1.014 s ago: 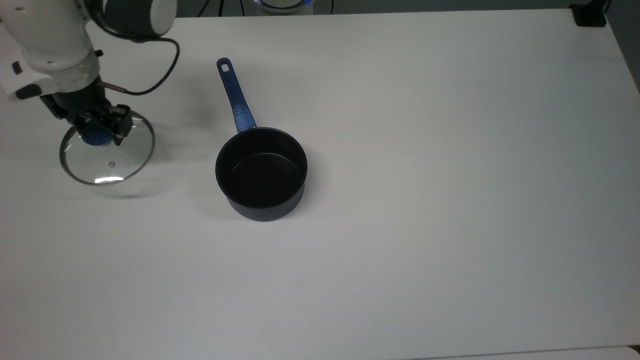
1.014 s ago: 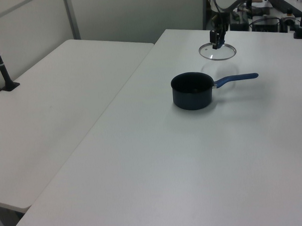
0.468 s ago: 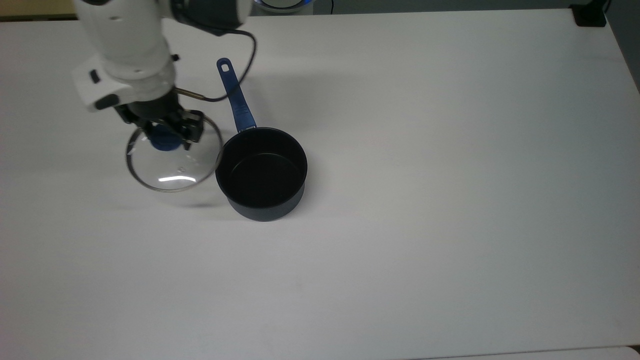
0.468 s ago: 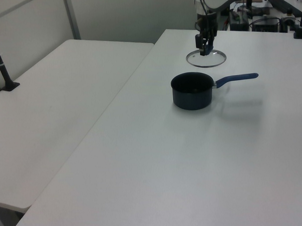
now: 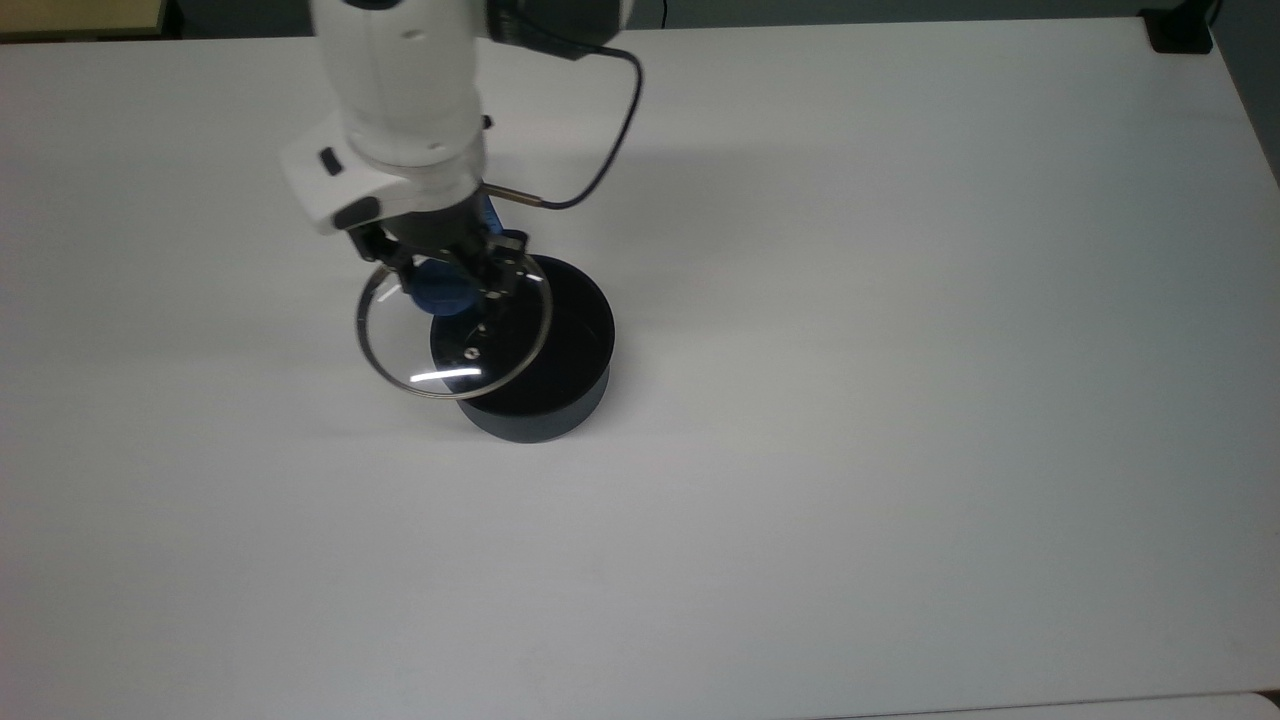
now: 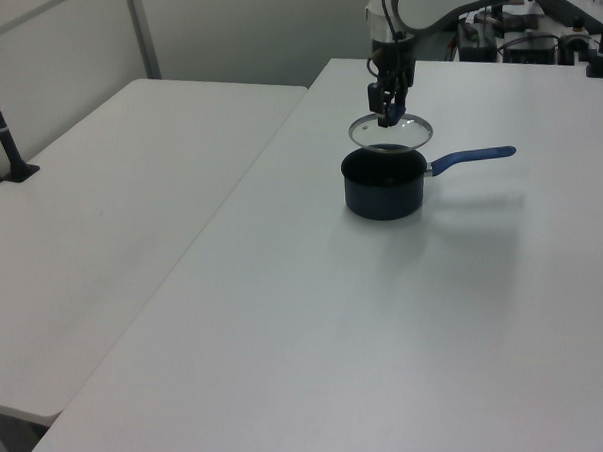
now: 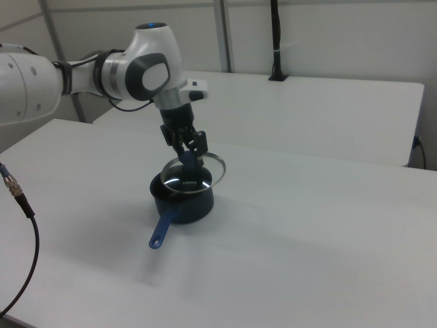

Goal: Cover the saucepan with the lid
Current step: 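Lower the glass lid onto the rim of the navy saucepan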

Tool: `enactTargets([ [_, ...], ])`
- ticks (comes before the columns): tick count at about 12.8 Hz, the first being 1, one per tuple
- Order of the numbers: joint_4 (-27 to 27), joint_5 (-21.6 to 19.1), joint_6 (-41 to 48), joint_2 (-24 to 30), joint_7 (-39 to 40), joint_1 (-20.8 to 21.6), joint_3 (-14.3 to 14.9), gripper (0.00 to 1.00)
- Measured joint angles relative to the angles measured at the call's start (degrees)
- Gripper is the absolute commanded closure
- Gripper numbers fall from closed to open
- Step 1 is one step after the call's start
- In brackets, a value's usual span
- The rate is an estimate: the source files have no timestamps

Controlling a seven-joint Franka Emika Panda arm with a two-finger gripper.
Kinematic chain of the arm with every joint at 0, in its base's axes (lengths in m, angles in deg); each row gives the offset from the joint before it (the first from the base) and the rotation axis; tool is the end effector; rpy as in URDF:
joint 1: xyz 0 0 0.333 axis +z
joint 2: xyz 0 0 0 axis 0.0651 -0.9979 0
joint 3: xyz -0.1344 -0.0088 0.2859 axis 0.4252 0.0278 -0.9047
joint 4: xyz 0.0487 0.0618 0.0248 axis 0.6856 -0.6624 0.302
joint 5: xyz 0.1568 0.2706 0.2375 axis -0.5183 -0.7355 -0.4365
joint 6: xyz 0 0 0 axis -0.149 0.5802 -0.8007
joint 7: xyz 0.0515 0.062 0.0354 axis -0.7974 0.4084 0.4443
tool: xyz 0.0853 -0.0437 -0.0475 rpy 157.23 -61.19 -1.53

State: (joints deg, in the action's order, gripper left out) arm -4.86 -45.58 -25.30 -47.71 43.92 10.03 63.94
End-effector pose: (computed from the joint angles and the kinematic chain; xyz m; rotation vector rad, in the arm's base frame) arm 0.6769 -0.0256 0.4580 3.0408 -0.3112 0.0920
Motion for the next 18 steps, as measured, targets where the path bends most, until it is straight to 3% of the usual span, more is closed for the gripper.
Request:
enactTargets([
  [6,-0.47,4.57,0.00,-0.41,-5.29,-0.12,-7.11,0.49],
  [18,-0.82,6.50,-2.35,-2.83,-6.97,-0.25,-7.63,0.49],
])
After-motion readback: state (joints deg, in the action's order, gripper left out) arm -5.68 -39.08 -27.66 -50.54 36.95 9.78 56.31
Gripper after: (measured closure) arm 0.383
